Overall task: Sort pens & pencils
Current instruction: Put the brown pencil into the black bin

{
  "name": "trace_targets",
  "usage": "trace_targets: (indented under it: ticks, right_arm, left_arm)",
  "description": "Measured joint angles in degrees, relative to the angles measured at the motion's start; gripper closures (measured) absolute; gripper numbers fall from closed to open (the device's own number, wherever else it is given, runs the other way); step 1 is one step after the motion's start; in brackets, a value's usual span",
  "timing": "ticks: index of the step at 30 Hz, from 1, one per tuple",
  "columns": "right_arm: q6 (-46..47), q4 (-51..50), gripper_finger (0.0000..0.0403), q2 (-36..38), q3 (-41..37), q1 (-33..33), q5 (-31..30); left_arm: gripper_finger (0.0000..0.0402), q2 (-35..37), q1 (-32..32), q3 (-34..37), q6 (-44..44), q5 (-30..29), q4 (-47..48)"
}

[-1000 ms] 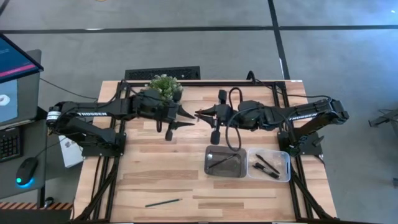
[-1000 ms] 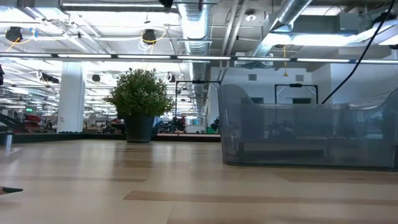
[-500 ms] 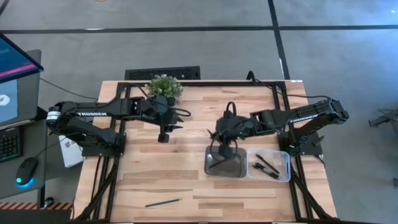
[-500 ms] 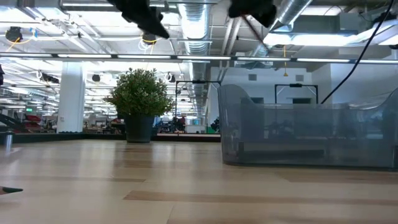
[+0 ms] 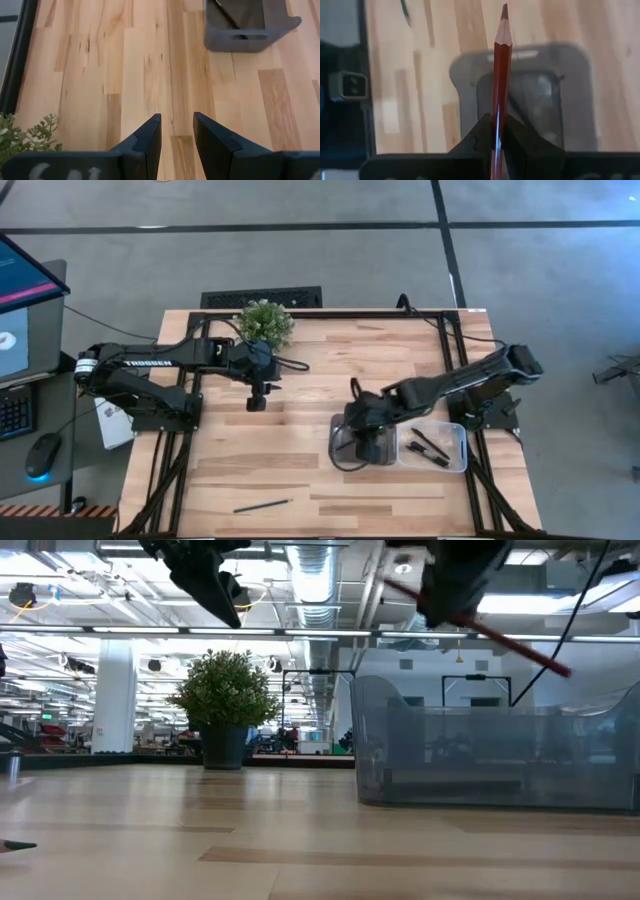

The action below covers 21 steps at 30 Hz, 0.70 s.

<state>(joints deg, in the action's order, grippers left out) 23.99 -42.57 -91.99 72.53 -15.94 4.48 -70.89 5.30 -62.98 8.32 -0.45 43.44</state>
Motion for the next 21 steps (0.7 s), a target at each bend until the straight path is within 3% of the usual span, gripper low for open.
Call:
trace_targets:
  ticks: [21]
  right_arm:
    - [0.00,-3.81,0.0350,-14.23,-0.02,3.98,1.69]
  left_arm:
    - [0.0297,-0.02,0.00,0.00,-1.09,0.00,1.35]
